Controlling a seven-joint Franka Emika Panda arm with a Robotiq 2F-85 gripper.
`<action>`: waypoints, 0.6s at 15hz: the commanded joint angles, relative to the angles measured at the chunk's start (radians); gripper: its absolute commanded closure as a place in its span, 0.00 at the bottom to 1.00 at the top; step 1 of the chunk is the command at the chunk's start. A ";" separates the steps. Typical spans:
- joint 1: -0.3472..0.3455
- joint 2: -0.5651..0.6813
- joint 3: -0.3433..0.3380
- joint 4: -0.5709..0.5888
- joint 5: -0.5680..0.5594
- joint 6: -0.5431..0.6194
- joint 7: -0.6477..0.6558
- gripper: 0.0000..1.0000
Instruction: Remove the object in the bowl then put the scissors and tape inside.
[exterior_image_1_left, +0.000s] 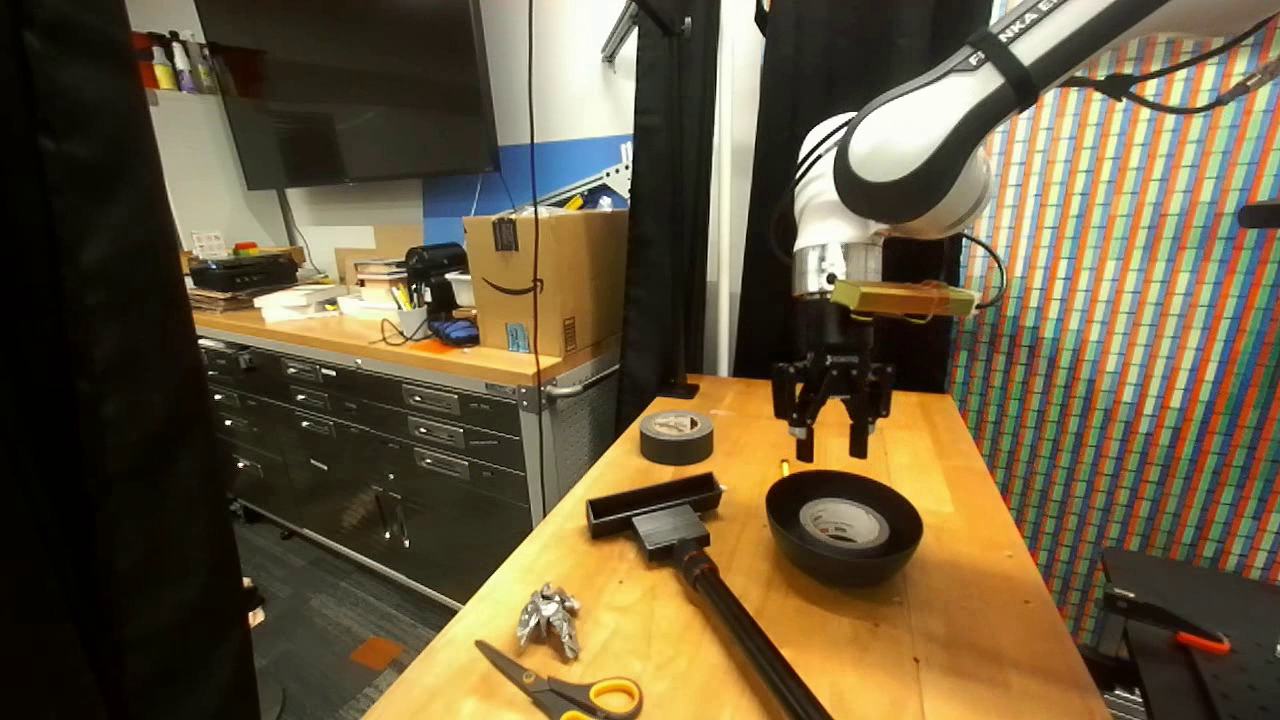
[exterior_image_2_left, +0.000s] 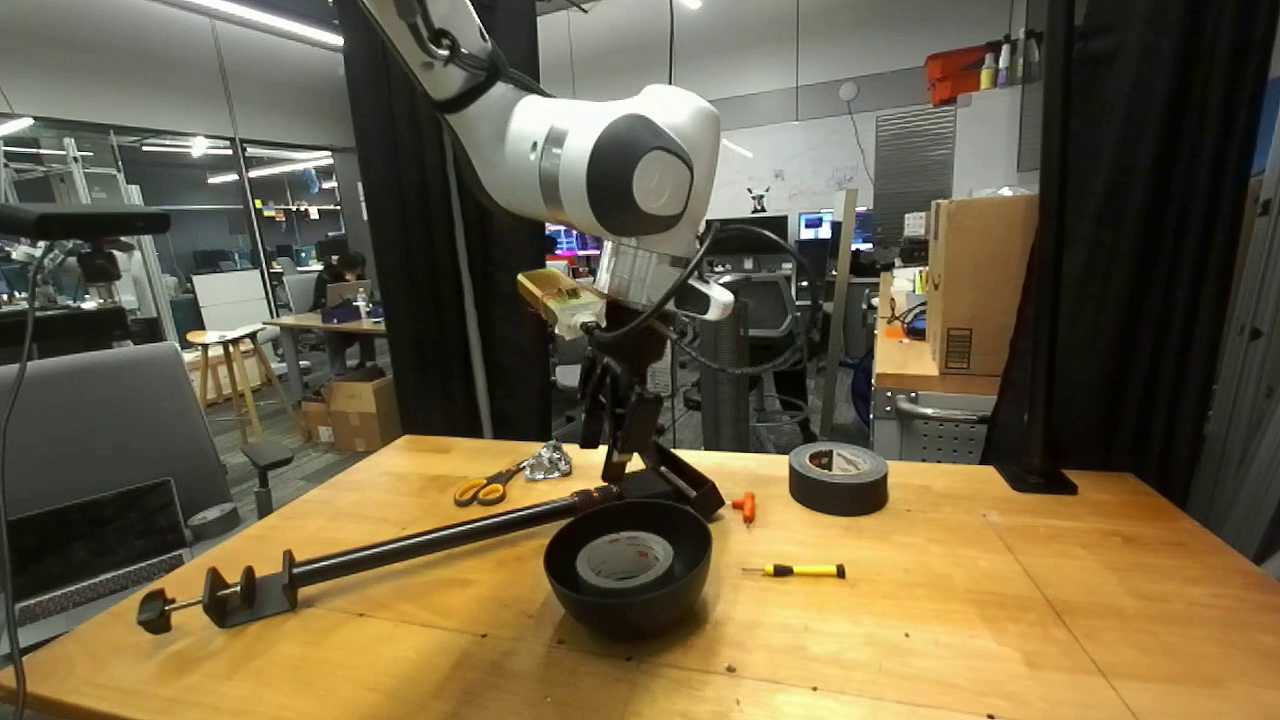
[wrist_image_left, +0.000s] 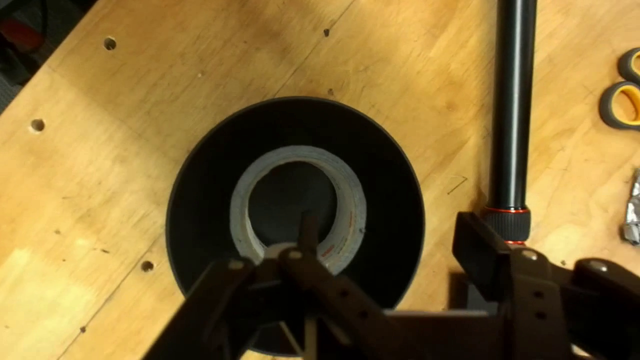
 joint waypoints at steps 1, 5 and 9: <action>0.019 -0.066 0.018 0.013 -0.058 -0.023 0.067 0.13; 0.043 -0.104 0.056 0.018 -0.109 -0.028 0.119 0.01; 0.082 -0.119 0.115 0.018 -0.136 -0.020 0.150 0.00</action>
